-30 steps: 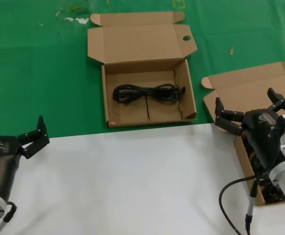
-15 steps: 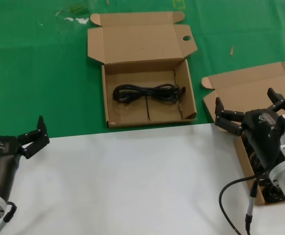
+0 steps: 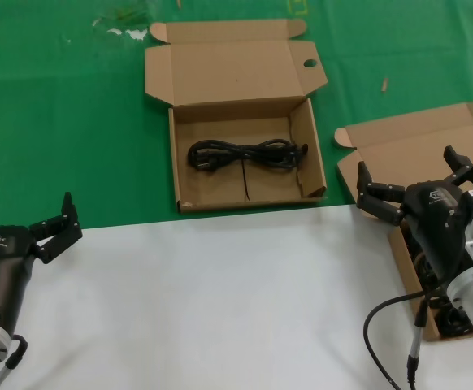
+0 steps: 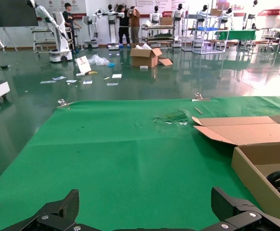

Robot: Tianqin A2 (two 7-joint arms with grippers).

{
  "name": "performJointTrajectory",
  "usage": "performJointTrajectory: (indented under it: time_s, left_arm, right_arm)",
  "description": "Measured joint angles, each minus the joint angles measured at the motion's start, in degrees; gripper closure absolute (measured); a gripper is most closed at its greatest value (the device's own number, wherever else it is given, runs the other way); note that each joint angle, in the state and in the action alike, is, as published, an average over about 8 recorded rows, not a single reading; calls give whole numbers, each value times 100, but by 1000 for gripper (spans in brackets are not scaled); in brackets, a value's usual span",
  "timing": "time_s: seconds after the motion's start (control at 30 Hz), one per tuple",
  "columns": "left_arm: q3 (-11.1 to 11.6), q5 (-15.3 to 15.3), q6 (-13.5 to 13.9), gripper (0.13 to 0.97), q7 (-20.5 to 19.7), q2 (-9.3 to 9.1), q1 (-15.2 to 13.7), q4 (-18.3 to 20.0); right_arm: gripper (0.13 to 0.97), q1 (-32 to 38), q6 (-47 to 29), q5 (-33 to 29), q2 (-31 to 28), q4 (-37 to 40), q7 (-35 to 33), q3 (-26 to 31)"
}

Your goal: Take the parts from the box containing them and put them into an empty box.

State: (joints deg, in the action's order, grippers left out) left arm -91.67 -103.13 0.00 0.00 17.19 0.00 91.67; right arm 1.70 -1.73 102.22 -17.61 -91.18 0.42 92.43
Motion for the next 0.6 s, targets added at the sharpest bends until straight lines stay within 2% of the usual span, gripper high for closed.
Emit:
performJointTrajectory:
  time_s: [0.6]
  left_arm:
    - [0, 0, 0, 132, 0, 0, 0, 0]
  right_arm:
    - [129, 0, 0, 0, 0, 0, 0, 0]
